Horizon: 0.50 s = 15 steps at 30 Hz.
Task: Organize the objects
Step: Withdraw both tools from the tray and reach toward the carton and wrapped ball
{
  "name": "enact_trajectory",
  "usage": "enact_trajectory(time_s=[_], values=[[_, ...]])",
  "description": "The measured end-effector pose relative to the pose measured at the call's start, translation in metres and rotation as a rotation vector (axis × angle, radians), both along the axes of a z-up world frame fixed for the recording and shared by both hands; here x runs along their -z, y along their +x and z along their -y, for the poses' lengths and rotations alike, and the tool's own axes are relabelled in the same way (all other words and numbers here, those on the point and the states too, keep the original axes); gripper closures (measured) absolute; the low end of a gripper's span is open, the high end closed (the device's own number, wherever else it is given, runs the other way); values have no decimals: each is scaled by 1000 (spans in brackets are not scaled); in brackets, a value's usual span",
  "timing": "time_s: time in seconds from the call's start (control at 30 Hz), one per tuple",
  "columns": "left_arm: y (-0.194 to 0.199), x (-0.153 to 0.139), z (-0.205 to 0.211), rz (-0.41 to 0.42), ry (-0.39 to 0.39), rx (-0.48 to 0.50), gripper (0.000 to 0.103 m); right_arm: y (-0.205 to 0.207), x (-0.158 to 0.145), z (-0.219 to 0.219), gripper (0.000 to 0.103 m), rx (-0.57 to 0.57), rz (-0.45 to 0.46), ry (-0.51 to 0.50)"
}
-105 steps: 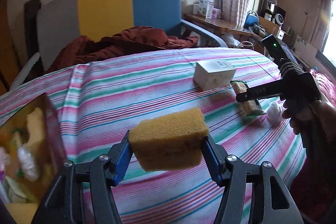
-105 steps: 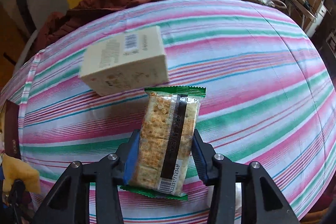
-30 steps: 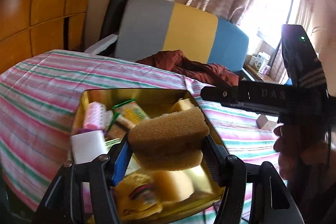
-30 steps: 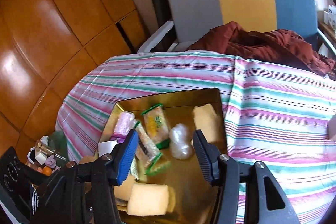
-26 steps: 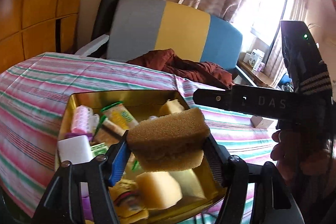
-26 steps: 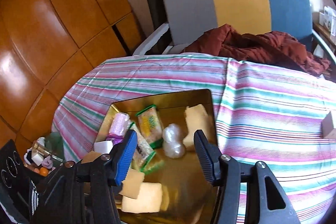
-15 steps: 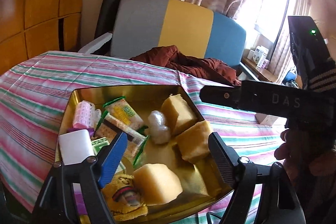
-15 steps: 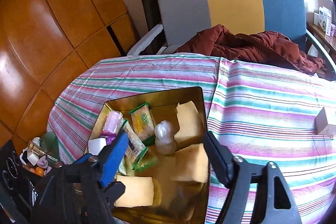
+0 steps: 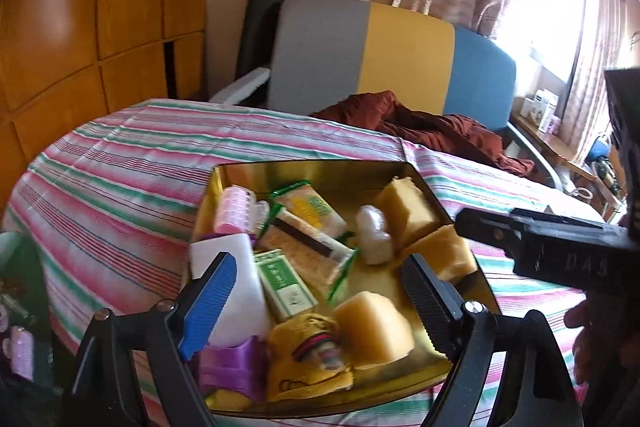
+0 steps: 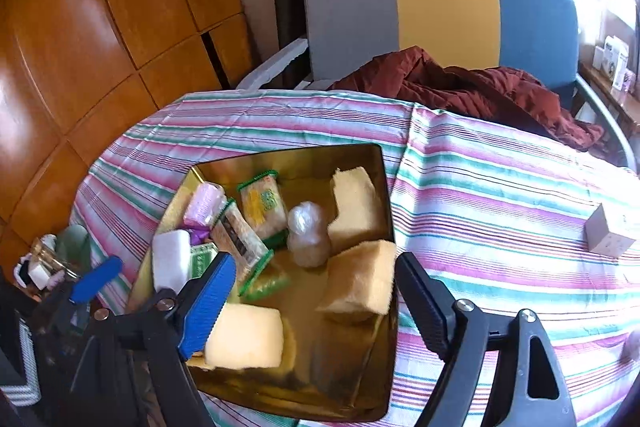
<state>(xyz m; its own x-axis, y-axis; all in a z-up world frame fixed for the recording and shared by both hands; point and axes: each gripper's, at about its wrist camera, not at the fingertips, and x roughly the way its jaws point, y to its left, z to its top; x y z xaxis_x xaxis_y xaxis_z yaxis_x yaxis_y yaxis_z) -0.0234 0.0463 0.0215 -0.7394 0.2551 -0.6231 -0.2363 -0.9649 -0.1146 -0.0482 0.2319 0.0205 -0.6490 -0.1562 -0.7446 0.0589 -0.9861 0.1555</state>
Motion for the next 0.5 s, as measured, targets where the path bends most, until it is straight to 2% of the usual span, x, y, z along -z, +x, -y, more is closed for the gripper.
enact_trajectory(time_s=[0.27,0.5], values=[[5,4,9,-1,-17,-27,14,23,15,7,15,52,-34,137],[8,6,6,-9,-43,-26,14,33,26,-2,15,77,-17,149]])
